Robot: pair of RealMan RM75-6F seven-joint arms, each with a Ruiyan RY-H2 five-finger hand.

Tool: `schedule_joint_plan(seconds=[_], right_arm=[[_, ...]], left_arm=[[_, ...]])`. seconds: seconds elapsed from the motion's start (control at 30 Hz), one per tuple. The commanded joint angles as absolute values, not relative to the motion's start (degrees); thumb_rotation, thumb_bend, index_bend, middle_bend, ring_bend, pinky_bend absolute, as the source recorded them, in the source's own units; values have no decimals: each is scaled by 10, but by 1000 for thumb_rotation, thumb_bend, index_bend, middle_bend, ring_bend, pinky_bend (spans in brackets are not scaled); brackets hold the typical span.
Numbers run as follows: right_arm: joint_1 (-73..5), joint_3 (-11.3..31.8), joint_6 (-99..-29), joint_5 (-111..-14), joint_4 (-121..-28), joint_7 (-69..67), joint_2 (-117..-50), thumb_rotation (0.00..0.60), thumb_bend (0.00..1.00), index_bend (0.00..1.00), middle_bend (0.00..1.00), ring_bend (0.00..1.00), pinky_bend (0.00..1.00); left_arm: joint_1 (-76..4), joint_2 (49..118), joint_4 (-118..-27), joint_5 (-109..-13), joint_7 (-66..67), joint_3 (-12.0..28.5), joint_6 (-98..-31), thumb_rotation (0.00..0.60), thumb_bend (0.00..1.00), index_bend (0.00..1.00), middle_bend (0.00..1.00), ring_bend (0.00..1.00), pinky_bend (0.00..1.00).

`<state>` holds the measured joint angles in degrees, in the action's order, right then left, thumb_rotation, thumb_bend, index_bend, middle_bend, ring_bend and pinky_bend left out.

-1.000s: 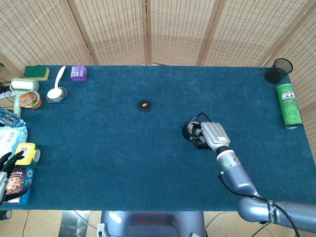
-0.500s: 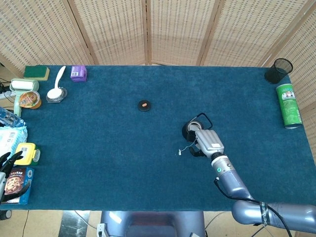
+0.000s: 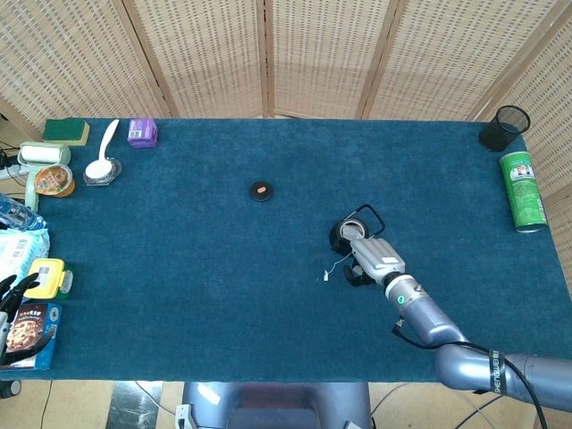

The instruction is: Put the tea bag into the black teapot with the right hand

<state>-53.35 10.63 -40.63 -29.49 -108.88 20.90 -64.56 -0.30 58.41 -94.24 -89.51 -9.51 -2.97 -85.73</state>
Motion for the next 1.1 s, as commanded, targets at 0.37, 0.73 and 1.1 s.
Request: schedule_joint_plan(seconds=[0.37, 0.73, 1.1], right_arm=[[-645, 49, -280, -201, -1036, 184, -590, 600, 804, 100, 1000, 1000, 1000], [-709, -22, -280, -166, -1004, 175, -627, 600, 803, 100, 1000, 1000, 1000], [-738, -59, -285, -151, -983, 157, -639, 600, 803, 100, 1000, 1000, 1000]], left_arm=[[-4, 585, -942, -890, -92, -29, -852, 600, 274, 48, 190, 28, 117], [-4, 587, -938, -887, -93, -28, -848, 600, 274, 48, 190, 28, 117], [-6, 588, -936, -884, -94, -27, -844, 600, 274, 47, 190, 28, 117]])
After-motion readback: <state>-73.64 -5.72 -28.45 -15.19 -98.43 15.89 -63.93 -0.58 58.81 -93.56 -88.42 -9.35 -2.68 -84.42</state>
